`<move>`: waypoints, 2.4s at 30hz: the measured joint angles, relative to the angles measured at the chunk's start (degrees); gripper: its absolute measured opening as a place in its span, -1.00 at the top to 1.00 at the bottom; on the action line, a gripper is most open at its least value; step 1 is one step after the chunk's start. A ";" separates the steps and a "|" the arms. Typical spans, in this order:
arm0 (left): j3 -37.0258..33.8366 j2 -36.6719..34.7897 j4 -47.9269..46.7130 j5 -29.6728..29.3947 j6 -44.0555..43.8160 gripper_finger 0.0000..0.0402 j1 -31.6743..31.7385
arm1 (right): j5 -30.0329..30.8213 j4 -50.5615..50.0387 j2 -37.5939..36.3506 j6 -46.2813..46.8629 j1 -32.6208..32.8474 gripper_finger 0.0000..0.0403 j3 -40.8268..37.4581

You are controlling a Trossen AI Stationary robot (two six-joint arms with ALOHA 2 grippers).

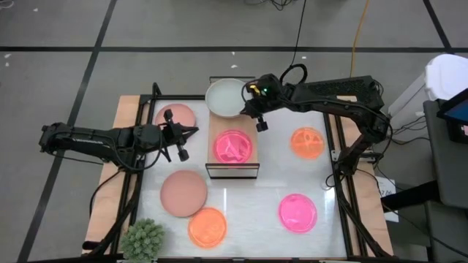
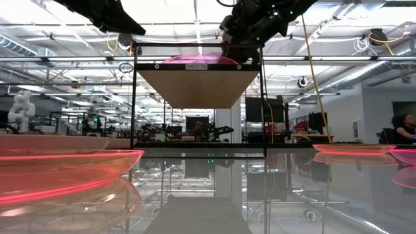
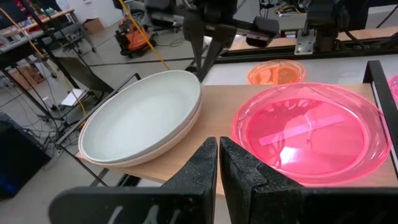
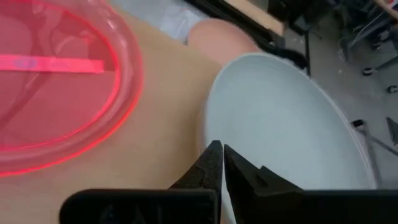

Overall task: Place and stack plates onto a shelf
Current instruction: Stack the gray plate on top of the brown plate on the shelf, then stack the top orange plate on top of the pink plate on the shelf

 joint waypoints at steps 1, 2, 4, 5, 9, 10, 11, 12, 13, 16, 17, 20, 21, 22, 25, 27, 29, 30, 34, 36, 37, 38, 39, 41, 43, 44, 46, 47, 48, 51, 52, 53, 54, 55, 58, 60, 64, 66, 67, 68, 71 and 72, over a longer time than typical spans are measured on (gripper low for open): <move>0.00 0.01 0.00 0.01 0.04 0.88 0.17 | -0.02 0.35 -0.25 0.02 -0.02 1.00 0.03; 0.00 0.02 -0.04 0.04 0.05 0.88 0.29 | 0.00 0.23 -0.43 0.05 -0.12 1.00 0.01; 0.00 0.00 -0.04 0.00 0.01 0.88 0.49 | -0.02 0.97 -0.61 0.09 -0.47 1.00 0.01; 0.00 0.02 -0.04 0.00 0.04 0.88 0.63 | -0.09 1.05 -0.63 0.59 -0.69 1.00 0.01; 0.00 0.01 -0.04 0.01 0.08 0.88 0.72 | 0.02 2.24 -0.04 2.41 -1.07 1.00 -1.32; 0.00 0.02 -0.04 0.02 0.08 0.88 0.72 | 0.01 2.78 -0.02 2.42 -1.07 1.00 -2.12; 0.00 0.02 -0.04 0.02 0.08 0.88 0.72 | -0.02 3.87 -0.02 2.61 -1.06 1.00 -2.79; 0.00 0.00 -0.04 0.00 0.06 0.88 0.72 | -0.02 4.93 -0.02 2.89 -1.03 1.00 -3.38; 0.00 0.00 -0.04 0.02 0.06 0.88 0.72 | -0.04 5.59 -0.02 3.25 -1.03 1.00 -3.80; 0.00 0.02 -0.04 0.02 0.04 0.88 0.72 | -0.15 5.63 -0.02 3.82 -1.01 1.00 -4.21; 0.00 0.01 -0.04 0.02 0.04 0.88 0.72 | -0.10 5.96 -0.02 3.85 -1.00 1.00 -4.24; 0.00 0.01 -0.04 0.02 0.04 0.88 0.72 | 0.07 7.65 -0.51 3.88 -0.67 1.00 -4.25; 0.00 0.02 -0.04 0.01 0.06 0.88 0.72 | 0.13 8.17 -0.77 3.86 -0.57 1.00 -4.25; 0.00 0.02 -0.05 0.01 0.16 0.88 0.72 | 0.13 8.39 -1.14 3.86 -0.54 1.00 -4.25; 0.00 0.02 -0.07 0.00 0.21 0.88 0.72 | 0.13 8.48 -2.33 4.10 -0.39 1.00 -4.25; 0.00 0.01 -0.13 0.01 0.23 0.88 0.72 | 0.34 8.50 -3.58 5.17 0.08 1.00 -4.25; 0.00 0.01 -0.23 0.00 0.23 0.88 0.72 | 1.02 8.47 -5.24 6.99 1.12 1.00 -4.26; 0.00 0.01 -0.40 0.01 0.23 0.88 0.72 | 1.87 8.22 -6.38 8.24 1.96 1.00 -4.26; 0.00 0.02 -1.37 0.02 0.12 0.88 0.72 | 7.19 3.38 -11.26 12.58 6.73 1.00 -4.25; 0.00 0.02 -1.70 0.01 -0.12 0.88 0.72 | 8.95 -0.26 -13.50 15.41 9.32 1.00 -4.25; 0.00 0.01 -1.76 0.02 -0.43 0.88 0.72 | 9.22 -1.89 -14.59 16.89 10.63 1.00 -4.25; 0.00 0.02 -1.87 0.02 -0.73 0.88 0.72 | 9.29 -3.74 -15.67 18.43 11.77 1.00 -4.25; 0.00 0.01 -1.93 0.02 -1.06 0.88 0.72 | 9.29 -5.49 -16.73 20.19 12.90 1.00 -4.25; 0.00 0.02 -2.25 0.02 -1.42 0.88 0.72 | 9.25 -8.39 -18.39 24.28 15.17 1.00 -4.25; 0.00 0.02 -2.55 0.02 -1.76 0.88 0.72 | 9.26 -11.87 -19.91 28.59 17.25 1.00 -4.25; 0.00 0.02 -2.75 0.02 -2.28 0.88 0.70 | 9.27 -13.45 -20.55 30.67 18.47 1.00 -4.25; 0.00 0.02 -3.33 0.46 -3.33 0.88 0.48 | 9.31 -16.03 -21.81 34.09 20.97 1.00 -4.31; 0.00 0.02 -3.60 0.93 -3.73 0.88 0.30 | 9.31 -16.56 -22.50 35.42 22.36 1.00 -4.73; 0.00 0.00 -3.69 1.37 -3.81 0.88 0.12 | 9.30 -16.57 -23.28 36.52 23.81 1.00 -5.63; 0.00 0.02 -3.76 1.58 -4.45 0.88 -0.57 | 9.60 -14.89 -25.74 38.57 27.66 1.00 -9.82; 0.00 0.02 -3.94 1.60 -4.66 0.88 -0.72 | 10.71 -14.24 -26.60 39.58 28.84 1.00 -11.43; 0.00 0.02 -4.07 1.60 -4.93 0.88 -0.98 | 12.11 -14.01 -27.62 40.65 29.78 1.00 -13.09; 0.00 0.02 -4.10 1.60 -5.29 0.88 -1.31 | 13.51 -13.95 -28.54 41.89 30.69 1.00 -14.73; 0.00 0.02 -4.27 1.58 -5.83 0.88 -1.62 | 14.81 -13.71 -29.55 43.29 31.59 1.00 -16.43; 0.00 0.00 -5.72 1.60 -7.80 0.88 -2.65 | 18.53 -13.58 -32.25 47.95 33.81 1.00 -21.17; 0.00 0.33 -7.68 1.56 -9.59 0.88 -3.56 | 21.13 -13.30 -33.84 51.15 35.20 1.00 -23.94; -0.02 1.55 -11.72 1.57 -12.69 0.88 -6.00 | 24.97 -13.36 -36.04 56.26 37.12 1.00 -28.06; 0.02 2.30 -11.70 1.56 -13.51 0.88 -7.24 | 26.98 -13.89 -36.53 58.65 37.66 1.00 -29.52; 0.02 2.72 -11.77 1.58 -13.71 0.88 -7.89 | 28.43 -14.58 -36.52 60.16 37.88 1.00 -29.91; 0.02 3.12 -11.71 1.55 -13.84 0.88 -8.51 | 30.26 -15.46 -36.52 61.63 38.07 1.00 -30.17; 0.02 4.24 -11.93 1.57 -15.07 0.88 -10.71 | 34.67 -18.28 -35.89 64.26 38.18 1.00 -30.61; 0.02 4.70 -12.25 1.57 -15.75 0.88 -11.50 | 34.86 -19.00 -35.75 64.53 38.14 1.00 -30.81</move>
